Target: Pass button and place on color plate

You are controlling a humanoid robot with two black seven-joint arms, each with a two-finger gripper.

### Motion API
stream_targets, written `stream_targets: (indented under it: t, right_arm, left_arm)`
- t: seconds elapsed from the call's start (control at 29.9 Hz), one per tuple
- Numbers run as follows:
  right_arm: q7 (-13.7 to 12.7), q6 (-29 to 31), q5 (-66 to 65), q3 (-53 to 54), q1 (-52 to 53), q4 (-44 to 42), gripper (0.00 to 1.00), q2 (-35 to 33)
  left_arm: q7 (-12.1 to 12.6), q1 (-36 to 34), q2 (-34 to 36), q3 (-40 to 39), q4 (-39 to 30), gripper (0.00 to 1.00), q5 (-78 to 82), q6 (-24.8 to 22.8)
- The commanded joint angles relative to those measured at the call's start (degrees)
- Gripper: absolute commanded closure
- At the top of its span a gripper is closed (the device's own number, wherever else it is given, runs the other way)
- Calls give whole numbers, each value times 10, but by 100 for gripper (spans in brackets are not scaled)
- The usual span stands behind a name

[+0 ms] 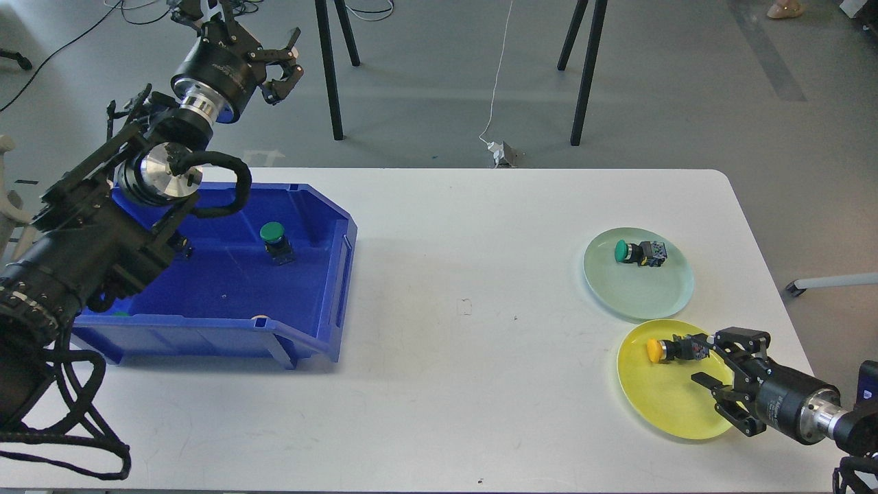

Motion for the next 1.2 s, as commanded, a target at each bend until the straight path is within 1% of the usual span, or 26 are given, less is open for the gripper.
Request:
stream_targets:
  t: [0.0,0.1,0.17,0.27,0.33,0.43,0.54,0.6,0.67,0.84,0.94,1.04,1.1,1.17]
  right_arm:
    - [1,2,1,3,1,2,30,0]
    - [5,6,2,14,0,7,25,-5]
    - [8,12,2,35,1,8,18,-7]
    - [11,13,3,113,0,7,6,-7]
    - [14,14,5,177,0,6,2,-3]
    - [11,28,51,269,3,1,2,2]
    - [10,51,94,302,51,-4,1,5]
    - [10,56,112,301,105,-30,1,10]
    - [11,59,123,301,153,-64,1,31]
    - [9,97,132,308,279,-176,0,137]
    - [6,118,158,311,321,-230,1,172]
    - [1,138,232,299,344,-259,1,189]
    - [-4,154,250,293,366,-284,1,196]
    - [-4,157,251,283,394,-321,1,218]
  left_arm:
    - [0,0,-1,1,1,0,0,1]
    - [0,0,-1,1,0,0,0,1]
    - [0,0,-2,1,1,0,0,1]
    - [0,0,-1,1,0,0,0,2]
    - [1,-2,-1,1,0,0,0,-1]
    - [1,-5,1,1,0,0,0,0]
    - [1,-7,0,1,7,0,1,1]
    - [3,-8,-2,0,26,0,1,-1]
    - [3,-8,-4,-1,42,0,0,-2]
    - [4,-10,-4,-3,45,0,-3,-18]
    - [5,-10,-4,-9,45,0,-3,-20]
    - [6,-9,-4,-14,45,0,-3,-20]
    - [6,-8,-4,-14,47,0,-3,-20]
    - [6,-8,-7,-15,54,0,-3,-20]
